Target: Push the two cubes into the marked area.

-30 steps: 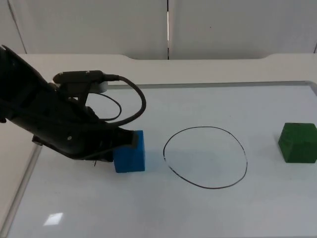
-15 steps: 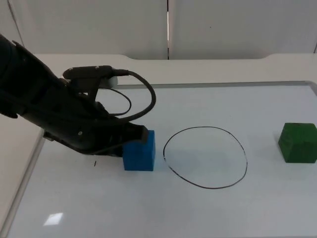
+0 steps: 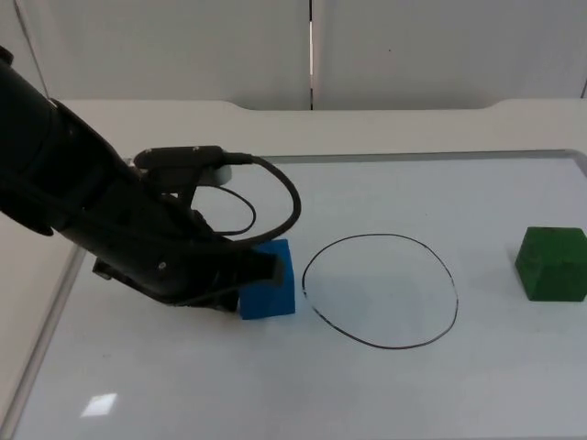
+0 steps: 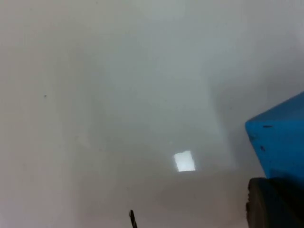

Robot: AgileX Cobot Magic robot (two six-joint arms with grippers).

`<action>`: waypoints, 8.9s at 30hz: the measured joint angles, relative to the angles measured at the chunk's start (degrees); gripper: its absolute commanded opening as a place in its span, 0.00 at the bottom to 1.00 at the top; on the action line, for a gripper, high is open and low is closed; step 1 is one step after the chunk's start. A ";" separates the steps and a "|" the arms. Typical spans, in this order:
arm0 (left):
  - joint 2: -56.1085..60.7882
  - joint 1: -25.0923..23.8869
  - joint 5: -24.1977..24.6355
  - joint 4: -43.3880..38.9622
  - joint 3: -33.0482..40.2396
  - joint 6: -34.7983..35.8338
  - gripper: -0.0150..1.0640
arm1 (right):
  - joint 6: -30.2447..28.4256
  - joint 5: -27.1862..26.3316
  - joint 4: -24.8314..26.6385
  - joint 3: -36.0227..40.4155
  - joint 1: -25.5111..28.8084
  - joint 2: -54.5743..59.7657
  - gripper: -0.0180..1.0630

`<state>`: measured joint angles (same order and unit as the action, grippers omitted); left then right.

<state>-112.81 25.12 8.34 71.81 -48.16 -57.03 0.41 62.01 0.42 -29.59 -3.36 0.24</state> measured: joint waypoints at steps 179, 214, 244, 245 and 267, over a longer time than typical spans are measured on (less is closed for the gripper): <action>108.50 1.60 43.13 -68.73 13.97 55.34 0.01 | -0.01 0.00 0.00 0.00 0.00 0.00 0.99; 112.57 1.60 53.06 -71.81 19.61 58.86 0.01 | -0.01 -12.89 -0.11 -15.13 0.00 45.78 0.02; 112.57 1.60 53.06 -71.81 19.61 58.86 0.01 | 0.11 -30.25 0.23 -25.94 0.00 97.91 0.02; 112.57 1.60 53.06 -71.81 19.61 58.86 0.01 | 0.23 -30.25 0.23 -26.71 0.00 99.17 0.02; 112.57 1.60 53.06 -71.81 19.61 58.75 0.01 | 0.09 -32.98 1.52 -29.72 0.00 105.91 0.02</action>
<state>-0.24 26.72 61.40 0.00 -28.56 1.73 0.51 29.03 1.94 -59.31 -3.36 106.15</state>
